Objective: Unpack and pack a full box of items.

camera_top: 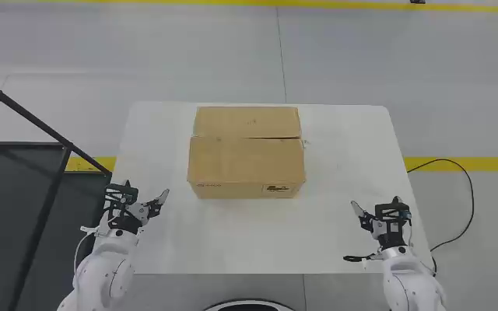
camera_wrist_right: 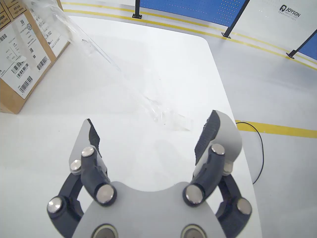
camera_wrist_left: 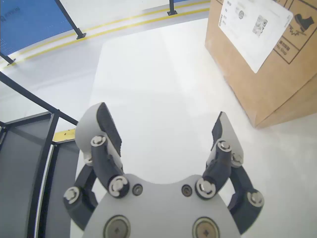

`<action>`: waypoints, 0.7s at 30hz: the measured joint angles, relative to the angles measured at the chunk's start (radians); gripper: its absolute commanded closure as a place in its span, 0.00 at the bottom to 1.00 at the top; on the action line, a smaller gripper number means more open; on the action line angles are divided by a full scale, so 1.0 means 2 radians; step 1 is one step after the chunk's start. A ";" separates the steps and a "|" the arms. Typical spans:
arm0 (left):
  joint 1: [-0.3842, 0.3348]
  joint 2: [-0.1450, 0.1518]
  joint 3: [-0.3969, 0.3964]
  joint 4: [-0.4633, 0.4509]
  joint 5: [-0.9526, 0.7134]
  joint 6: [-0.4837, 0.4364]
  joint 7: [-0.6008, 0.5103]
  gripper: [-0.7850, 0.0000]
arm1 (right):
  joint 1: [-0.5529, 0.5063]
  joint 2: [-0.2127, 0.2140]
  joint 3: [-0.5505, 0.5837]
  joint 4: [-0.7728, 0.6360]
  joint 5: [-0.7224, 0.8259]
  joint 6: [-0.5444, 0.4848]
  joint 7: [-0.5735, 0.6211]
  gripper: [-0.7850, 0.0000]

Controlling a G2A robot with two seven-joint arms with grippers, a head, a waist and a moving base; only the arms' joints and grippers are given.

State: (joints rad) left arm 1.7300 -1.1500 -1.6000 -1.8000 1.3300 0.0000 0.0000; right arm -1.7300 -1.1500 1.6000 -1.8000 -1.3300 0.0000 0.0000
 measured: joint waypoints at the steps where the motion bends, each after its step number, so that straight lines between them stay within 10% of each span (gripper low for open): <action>1: 0.000 0.000 0.000 0.000 0.000 0.000 0.000 0.00 | 0.000 0.000 0.000 0.000 0.000 0.000 0.000 0.00; 21: 0.000 0.000 0.000 0.000 0.000 0.000 0.000 0.00 | 0.034 0.009 0.055 -0.044 -0.037 -0.087 -0.027 0.00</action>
State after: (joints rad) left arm 1.7300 -1.1500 -1.6000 -1.8000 1.3300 0.0000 0.0000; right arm -1.6612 -1.1312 1.7096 -1.8876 -1.4036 -0.1736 -0.0536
